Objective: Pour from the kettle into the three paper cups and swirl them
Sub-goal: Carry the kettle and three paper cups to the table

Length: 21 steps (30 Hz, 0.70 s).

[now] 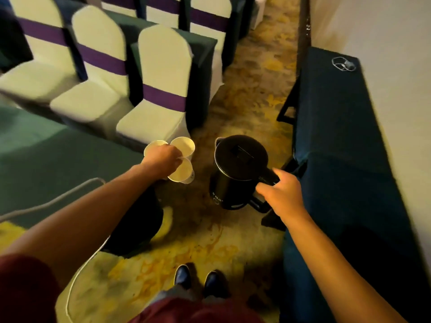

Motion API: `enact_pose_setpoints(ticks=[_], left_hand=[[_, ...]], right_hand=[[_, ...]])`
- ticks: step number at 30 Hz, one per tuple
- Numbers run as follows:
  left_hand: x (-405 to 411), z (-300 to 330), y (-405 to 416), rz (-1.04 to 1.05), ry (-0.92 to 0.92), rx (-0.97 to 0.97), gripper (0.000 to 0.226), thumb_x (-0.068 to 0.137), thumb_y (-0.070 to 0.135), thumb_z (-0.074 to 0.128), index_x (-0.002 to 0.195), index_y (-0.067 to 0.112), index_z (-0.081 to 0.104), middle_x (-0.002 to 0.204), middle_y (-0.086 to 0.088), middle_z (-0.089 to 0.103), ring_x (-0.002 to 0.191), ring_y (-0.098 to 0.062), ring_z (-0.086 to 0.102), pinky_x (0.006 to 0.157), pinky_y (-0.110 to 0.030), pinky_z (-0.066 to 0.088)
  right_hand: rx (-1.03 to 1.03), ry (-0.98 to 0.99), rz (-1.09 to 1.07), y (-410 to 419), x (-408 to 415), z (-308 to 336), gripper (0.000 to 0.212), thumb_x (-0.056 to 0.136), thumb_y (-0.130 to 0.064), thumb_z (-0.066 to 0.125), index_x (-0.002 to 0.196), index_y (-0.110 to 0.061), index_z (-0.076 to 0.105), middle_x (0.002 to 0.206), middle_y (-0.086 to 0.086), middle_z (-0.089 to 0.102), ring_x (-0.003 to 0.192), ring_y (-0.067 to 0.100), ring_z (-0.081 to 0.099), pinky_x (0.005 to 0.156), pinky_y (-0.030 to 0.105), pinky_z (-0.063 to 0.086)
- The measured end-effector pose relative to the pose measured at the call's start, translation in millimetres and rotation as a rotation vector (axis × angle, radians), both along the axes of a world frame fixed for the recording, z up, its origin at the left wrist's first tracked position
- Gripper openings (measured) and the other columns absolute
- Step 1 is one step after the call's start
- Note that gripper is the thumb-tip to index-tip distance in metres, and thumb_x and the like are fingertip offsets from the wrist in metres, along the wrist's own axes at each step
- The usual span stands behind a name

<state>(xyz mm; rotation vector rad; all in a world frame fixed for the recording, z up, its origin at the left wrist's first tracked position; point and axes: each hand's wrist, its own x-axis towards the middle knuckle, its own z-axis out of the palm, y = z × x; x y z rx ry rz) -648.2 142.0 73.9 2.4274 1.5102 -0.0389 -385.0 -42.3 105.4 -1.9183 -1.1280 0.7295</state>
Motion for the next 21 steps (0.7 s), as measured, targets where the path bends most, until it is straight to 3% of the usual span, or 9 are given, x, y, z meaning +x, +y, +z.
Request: enact_pose_setpoints(ticks=[2,5,8,13,15,21], left_hand=[[-24.9,-2.2,-4.7,0.040,0.024,0.009,0.028,0.099,0.031,0.056,0.120,0.018,0.070,0.115,-0.008,0.070,0.091,-0.022,0.063,0.084,-0.033,0.051],[-62.4,-5.4,-6.9,0.122,0.045,0.023,0.029,0.099,0.031,0.056,0.120,0.017,0.070,0.113,-0.008,0.070,0.083,-0.016,0.053,0.083,-0.033,0.050],[-93.5,-8.8,-4.5,0.164,0.022,0.012,0.030,0.098,0.032,0.056,0.119,0.016,0.071,0.109,-0.009,0.070,0.083,-0.020,0.059,0.084,-0.037,0.053],[-147.8,-8.2,6.2,0.140,0.052,0.014,0.030,0.098,0.032,0.057,0.122,0.019,0.069,0.111,-0.008,0.070,0.085,-0.021,0.062,0.081,-0.035,0.054],[-176.2,-8.3,13.5,0.123,0.063,0.021,0.029,0.098,0.032,0.056,0.121,0.018,0.070,0.109,-0.009,0.071,0.087,-0.023,0.065,0.080,-0.037,0.055],[-244.4,-13.6,25.8,0.082,0.115,0.021,0.027,0.098,0.029,0.054,0.115,0.018,0.072,0.106,-0.008,0.070,0.088,-0.025,0.066,0.077,-0.036,0.056]], right_hand=[[0.008,-0.017,0.037,9.1,-15.0,-1.0,0.024,0.068,-0.016,0.071,0.066,-0.001,0.052,0.053,0.005,0.048,0.052,0.018,0.042,0.050,0.033,0.030],[0.004,-0.035,0.104,24.5,-44.0,3.1,0.019,0.062,-0.022,0.069,0.057,-0.018,0.052,0.048,-0.007,0.047,0.048,0.014,0.042,0.048,0.029,0.031],[0.000,-0.068,0.162,33.2,-74.9,7.6,0.027,0.066,-0.018,0.072,0.055,-0.018,0.048,0.050,-0.007,0.045,0.046,0.008,0.040,0.042,0.019,0.028],[-0.002,-0.065,0.159,37.8,-132.7,7.9,0.039,0.073,-0.007,0.073,0.053,-0.019,0.042,0.042,-0.014,0.048,0.043,0.004,0.044,0.038,0.012,0.029],[-0.020,-0.054,0.131,38.4,-161.9,6.8,0.037,0.074,-0.007,0.072,0.053,-0.021,0.045,0.042,-0.018,0.050,0.043,0.002,0.047,0.038,0.011,0.032],[-0.043,-0.005,0.093,36.7,-231.7,0.1,0.026,0.072,-0.013,0.071,0.057,-0.018,0.050,0.050,-0.007,0.050,0.044,0.006,0.046,0.041,0.018,0.034]])
